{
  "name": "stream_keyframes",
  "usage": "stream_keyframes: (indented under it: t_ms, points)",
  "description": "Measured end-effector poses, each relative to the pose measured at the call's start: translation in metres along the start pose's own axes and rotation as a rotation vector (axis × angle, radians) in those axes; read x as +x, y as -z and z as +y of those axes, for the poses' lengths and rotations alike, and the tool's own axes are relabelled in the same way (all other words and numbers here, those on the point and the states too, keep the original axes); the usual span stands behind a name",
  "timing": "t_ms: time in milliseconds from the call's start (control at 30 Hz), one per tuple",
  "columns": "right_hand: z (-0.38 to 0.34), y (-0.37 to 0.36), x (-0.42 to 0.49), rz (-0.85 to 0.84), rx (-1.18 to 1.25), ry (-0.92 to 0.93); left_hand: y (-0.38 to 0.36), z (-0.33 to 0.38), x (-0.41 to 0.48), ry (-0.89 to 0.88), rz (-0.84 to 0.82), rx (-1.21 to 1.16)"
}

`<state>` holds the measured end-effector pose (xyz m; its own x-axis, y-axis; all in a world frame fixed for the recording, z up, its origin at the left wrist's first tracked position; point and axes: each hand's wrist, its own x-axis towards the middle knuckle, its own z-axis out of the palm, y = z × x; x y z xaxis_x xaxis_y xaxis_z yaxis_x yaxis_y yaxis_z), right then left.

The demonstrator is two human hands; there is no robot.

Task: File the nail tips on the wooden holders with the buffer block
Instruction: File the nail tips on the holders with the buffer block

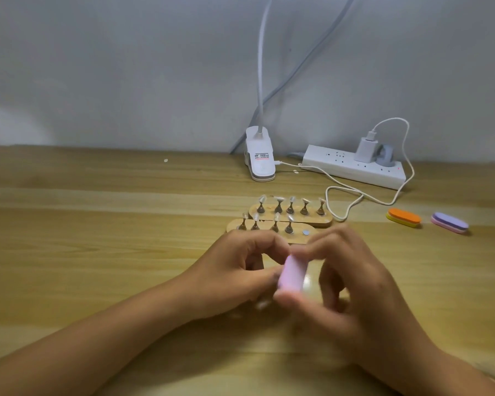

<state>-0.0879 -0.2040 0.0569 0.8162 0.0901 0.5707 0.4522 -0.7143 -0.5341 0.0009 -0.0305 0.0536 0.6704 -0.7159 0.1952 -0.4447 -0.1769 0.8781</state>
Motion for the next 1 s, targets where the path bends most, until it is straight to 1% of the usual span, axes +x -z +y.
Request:
stream_keyframes:
  t_ms: [33, 67, 133, 200, 300, 333, 433, 467, 567, 600, 733, 767, 833, 867, 933, 1000]
  points:
    - [-0.001, -0.002, -0.002, -0.032, 0.007, 0.035, 0.0, 0.0, 0.0, 0.005, -0.006, -0.014]
    - [-0.001, -0.002, -0.001, -0.039, 0.025, 0.029, 0.0, 0.0, 0.0, 0.008, -0.007, -0.021]
    - [0.001, 0.003, 0.002, 0.007, 0.062, -0.035, 0.0, 0.0, -0.001, 0.003, -0.003, -0.007]
    - [0.003, 0.005, 0.004, 0.047, 0.031, -0.071, 0.0, -0.001, -0.001, -0.012, -0.009, 0.022]
    - [0.003, 0.001, 0.001, 0.024, -0.018, -0.024, -0.001, -0.001, -0.001, -0.016, -0.014, 0.058]
    - [0.003, 0.001, 0.001, 0.029, -0.015, -0.038, -0.001, 0.0, -0.001, -0.023, -0.017, 0.068]
    - [0.003, 0.006, 0.003, 0.093, 0.026, -0.154, -0.001, 0.0, -0.002, -0.016, -0.008, 0.041]
    - [0.003, 0.006, 0.003, 0.081, 0.008, -0.138, -0.001, 0.001, -0.003, -0.017, -0.007, 0.035]
    - [-0.002, 0.0, 0.0, -0.007, -0.032, 0.0, -0.001, 0.002, -0.002, -0.031, -0.025, 0.061]
    - [-0.001, 0.0, 0.0, -0.008, -0.024, -0.003, -0.001, 0.002, -0.002, -0.033, -0.021, 0.069]
    - [0.004, 0.007, 0.004, 0.102, 0.009, -0.166, -0.001, 0.002, -0.003, -0.053, -0.016, 0.083]
    - [0.003, 0.006, 0.004, 0.091, -0.025, -0.149, -0.002, 0.002, -0.003, -0.053, -0.021, 0.081]
    - [0.001, 0.002, 0.001, 0.038, -0.088, -0.058, -0.002, 0.001, -0.003, -0.045, -0.023, 0.064]
    - [0.001, 0.001, 0.001, 0.024, -0.087, -0.049, -0.002, 0.0, -0.003, -0.04, -0.02, 0.055]
    - [0.002, 0.004, 0.003, 0.069, -0.023, -0.148, -0.002, 0.0, -0.003, -0.035, -0.011, 0.023]
    - [0.01, 0.01, 0.005, 0.152, 0.118, -0.293, -0.002, 0.001, -0.003, -0.019, -0.012, -0.033]
